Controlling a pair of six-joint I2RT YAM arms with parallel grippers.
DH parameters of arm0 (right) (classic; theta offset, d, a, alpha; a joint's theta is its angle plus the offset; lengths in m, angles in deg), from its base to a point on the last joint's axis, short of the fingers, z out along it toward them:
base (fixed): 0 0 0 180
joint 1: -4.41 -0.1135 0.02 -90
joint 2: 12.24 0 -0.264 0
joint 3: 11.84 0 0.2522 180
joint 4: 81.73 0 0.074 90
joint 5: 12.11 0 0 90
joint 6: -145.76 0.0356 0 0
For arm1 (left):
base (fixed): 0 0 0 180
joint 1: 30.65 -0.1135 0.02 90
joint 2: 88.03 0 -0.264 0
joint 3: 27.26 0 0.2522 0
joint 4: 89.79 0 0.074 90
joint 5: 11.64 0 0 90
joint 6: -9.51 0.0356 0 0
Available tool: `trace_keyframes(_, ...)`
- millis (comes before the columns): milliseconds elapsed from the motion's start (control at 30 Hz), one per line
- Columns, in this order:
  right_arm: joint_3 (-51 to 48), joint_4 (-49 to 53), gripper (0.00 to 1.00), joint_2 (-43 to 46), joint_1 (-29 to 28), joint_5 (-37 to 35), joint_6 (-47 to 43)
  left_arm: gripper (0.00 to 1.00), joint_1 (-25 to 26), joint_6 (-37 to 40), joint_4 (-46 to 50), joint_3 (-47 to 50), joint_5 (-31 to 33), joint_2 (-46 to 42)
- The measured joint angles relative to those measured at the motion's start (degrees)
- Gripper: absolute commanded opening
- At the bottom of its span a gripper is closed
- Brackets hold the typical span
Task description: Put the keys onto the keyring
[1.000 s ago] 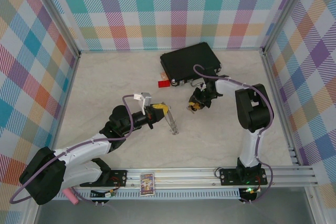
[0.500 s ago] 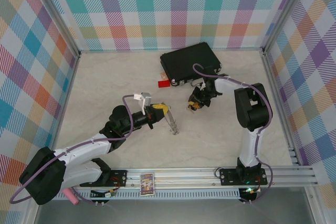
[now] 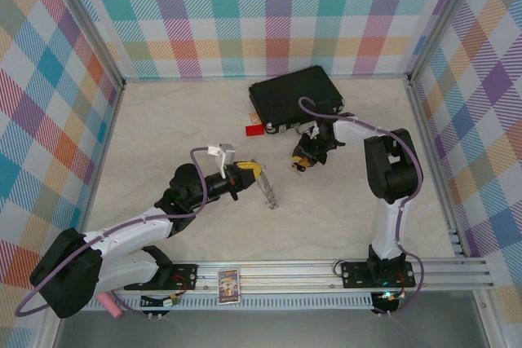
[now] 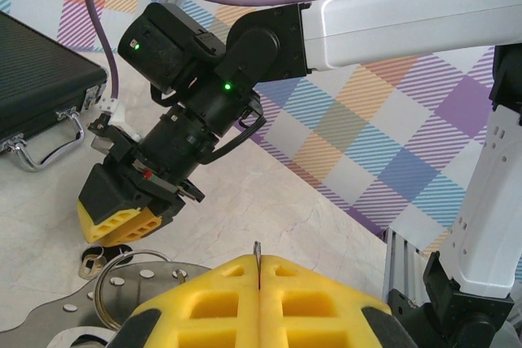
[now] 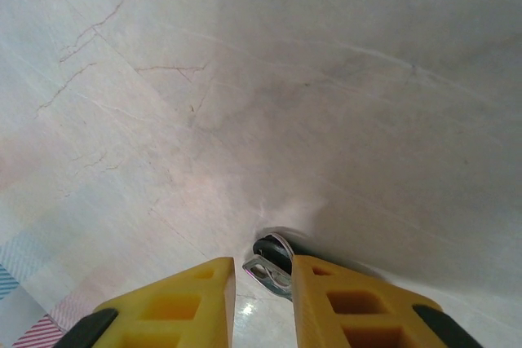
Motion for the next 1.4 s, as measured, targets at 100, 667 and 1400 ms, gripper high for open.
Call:
trace_keyframes(100, 0.0, 0.3, 0.25, 0.0, 0.0, 0.0, -0.4, 0.0, 0.0, 0.0, 0.0, 0.0, 0.0, 0.0)
trace_keyframes(667, 1.6, 1.0, 0.25, -1.8, -0.3, 0.4, -1.3, 0.0, 0.0, 0.0, 0.0, 0.0, 0.0, 0.0)
trace_keyframes(1400, 4.7, 4.3, 0.15, -3.6, -1.3, -0.5, -4.1, 0.0, 0.0, 0.0, 0.0, 0.0, 0.0, 0.0)
